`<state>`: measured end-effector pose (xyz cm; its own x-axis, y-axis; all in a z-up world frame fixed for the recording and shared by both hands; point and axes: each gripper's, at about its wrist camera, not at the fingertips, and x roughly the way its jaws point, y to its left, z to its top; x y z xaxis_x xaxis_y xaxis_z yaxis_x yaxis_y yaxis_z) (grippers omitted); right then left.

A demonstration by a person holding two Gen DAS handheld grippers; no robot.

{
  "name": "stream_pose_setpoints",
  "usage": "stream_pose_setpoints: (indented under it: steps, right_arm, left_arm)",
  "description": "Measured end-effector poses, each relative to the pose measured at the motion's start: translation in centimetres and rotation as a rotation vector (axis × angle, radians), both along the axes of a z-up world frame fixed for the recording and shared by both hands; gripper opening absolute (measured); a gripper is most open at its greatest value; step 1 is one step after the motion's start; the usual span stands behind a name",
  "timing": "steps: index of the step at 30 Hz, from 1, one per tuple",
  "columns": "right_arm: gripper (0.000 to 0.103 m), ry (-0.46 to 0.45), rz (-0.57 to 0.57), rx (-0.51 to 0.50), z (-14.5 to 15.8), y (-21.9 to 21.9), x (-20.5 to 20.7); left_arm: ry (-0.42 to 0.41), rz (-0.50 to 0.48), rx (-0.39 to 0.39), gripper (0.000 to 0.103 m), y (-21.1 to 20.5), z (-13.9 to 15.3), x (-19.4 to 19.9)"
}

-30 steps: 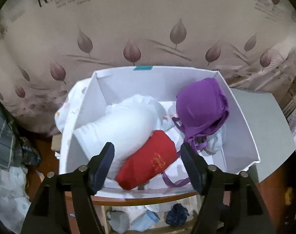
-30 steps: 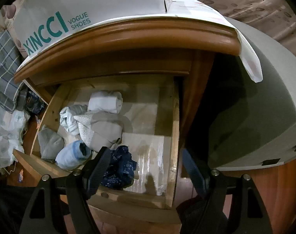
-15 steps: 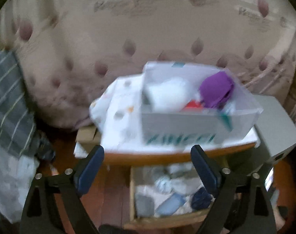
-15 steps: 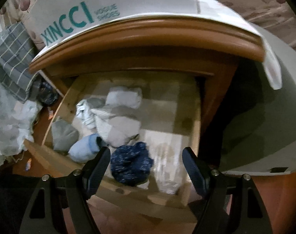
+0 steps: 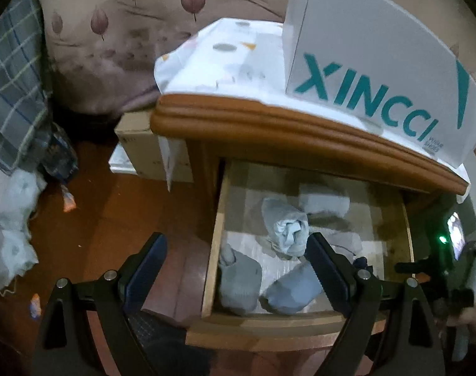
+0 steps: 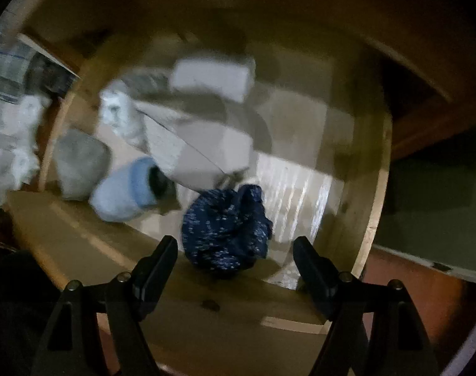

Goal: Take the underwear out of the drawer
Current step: 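Grasp the dark blue floral underwear with the right tool while the left tool returns to the drawer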

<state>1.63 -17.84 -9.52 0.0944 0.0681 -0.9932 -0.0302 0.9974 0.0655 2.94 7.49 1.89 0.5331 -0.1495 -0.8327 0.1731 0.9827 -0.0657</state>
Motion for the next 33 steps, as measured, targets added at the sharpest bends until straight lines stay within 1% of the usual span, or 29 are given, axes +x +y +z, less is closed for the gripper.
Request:
stream_pose_setpoints:
  steps: [1, 3, 5, 8, 10, 14, 15, 16, 19, 20, 21, 22, 24, 26, 28, 33]
  right_arm:
    - [0.078, 0.02, -0.007, -0.008, -0.4, 0.1, 0.4]
    - [0.078, 0.076, -0.03, 0.023, -1.5, 0.3, 1.2]
    - [0.078, 0.12, -0.038, 0.02, -2.4, 0.6, 1.8]
    - [0.078, 0.183, -0.023, 0.002, -3.9, 1.3, 2.9]
    - [0.078, 0.217, -0.015, -0.032, -4.9, 1.7, 3.4]
    - [0.078, 0.261, 0.037, -0.068, -5.8, 2.6, 4.1]
    - [0.078, 0.269, 0.044, -0.076, -6.0, 2.8, 4.4]
    - [0.078, 0.282, 0.052, -0.09, -6.3, 3.0, 4.7]
    - [0.078, 0.331, 0.073, -0.085, -7.5, 3.3, 5.3]
    - [0.078, 0.328, 0.073, -0.098, -7.7, 3.2, 5.6]
    - [0.078, 0.324, 0.079, -0.109, -7.8, 3.3, 5.8]
    - [0.078, 0.338, 0.1, -0.122, -8.2, 3.5, 5.9]
    - [0.078, 0.363, 0.106, -0.119, -8.6, 3.5, 6.1]
    - [0.078, 0.377, 0.126, -0.116, -8.9, 3.5, 6.3]
    - [0.078, 0.388, 0.129, -0.11, -9.3, 3.4, 6.2]
    - [0.078, 0.385, 0.143, -0.121, -10.3, 3.0, 6.4]
  left_arm:
    - [-0.003, 0.002, 0.002, 0.089, 0.1, -0.2, -0.1]
    - [-0.007, 0.006, 0.0, 0.089, 0.5, -0.7, 0.0]
    - [0.008, 0.016, 0.002, 0.088, 0.9, -1.0, 0.1]
    - [0.006, 0.017, -0.039, 0.089, 1.6, -0.8, 0.2]
    - [-0.004, 0.008, -0.081, 0.088, 1.9, -0.6, 0.1]
    - [-0.014, -0.005, -0.122, 0.088, 1.8, -0.5, -0.1]
    - [-0.027, -0.016, -0.132, 0.088, 1.7, -0.4, -0.3]
    - [-0.034, -0.019, -0.126, 0.088, 1.5, -0.3, -0.4]
    - [-0.038, -0.049, -0.12, 0.088, 1.1, -0.4, -0.5]
    - [-0.04, -0.055, -0.121, 0.088, 1.0, -0.4, -0.6]
    - [-0.045, -0.064, -0.128, 0.088, 0.9, -0.4, -0.7]
    - [-0.048, -0.081, -0.152, 0.088, 0.8, -0.4, -0.8]
    - [-0.04, -0.094, -0.171, 0.088, 0.5, -0.6, -0.9]
    - [-0.015, -0.113, -0.155, 0.088, 0.0, -0.9, -0.7]
    - [-0.007, -0.122, -0.125, 0.088, -0.5, -1.1, -0.7]
    - [-0.003, -0.095, -0.084, 0.088, -0.7, -1.4, -0.5]
